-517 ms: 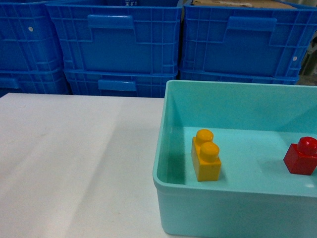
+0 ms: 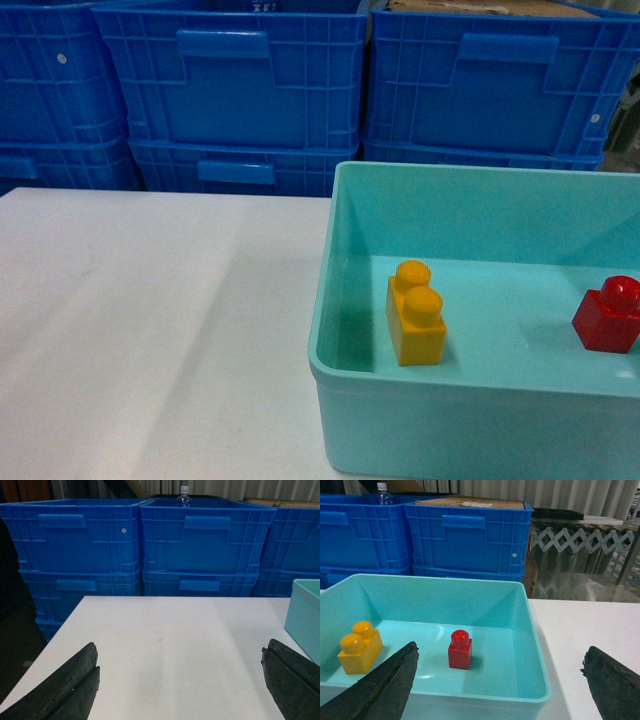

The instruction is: Pick red block from blue box to shelf

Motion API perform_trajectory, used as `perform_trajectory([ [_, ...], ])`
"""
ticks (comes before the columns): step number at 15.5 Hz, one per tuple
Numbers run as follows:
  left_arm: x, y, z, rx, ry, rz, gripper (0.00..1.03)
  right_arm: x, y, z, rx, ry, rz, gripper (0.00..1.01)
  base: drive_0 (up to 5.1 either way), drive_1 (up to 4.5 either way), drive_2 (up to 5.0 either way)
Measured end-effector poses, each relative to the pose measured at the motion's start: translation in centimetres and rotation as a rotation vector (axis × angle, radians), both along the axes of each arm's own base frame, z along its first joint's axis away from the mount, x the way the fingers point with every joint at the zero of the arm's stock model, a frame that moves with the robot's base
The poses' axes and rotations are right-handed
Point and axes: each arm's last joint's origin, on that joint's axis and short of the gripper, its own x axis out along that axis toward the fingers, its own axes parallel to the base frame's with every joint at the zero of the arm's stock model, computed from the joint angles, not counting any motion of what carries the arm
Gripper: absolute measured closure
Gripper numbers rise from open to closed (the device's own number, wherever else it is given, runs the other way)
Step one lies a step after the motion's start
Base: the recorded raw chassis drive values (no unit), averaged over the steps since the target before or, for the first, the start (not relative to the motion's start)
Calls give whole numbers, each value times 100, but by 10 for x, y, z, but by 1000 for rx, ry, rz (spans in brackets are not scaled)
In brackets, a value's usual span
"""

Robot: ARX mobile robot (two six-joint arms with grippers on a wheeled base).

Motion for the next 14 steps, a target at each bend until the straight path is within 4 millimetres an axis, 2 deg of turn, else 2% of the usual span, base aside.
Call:
perform_trajectory([
  [14, 0, 0, 0, 0, 0, 0, 5, 0, 0, 0, 0, 0, 0, 3, 0, 0, 0],
])
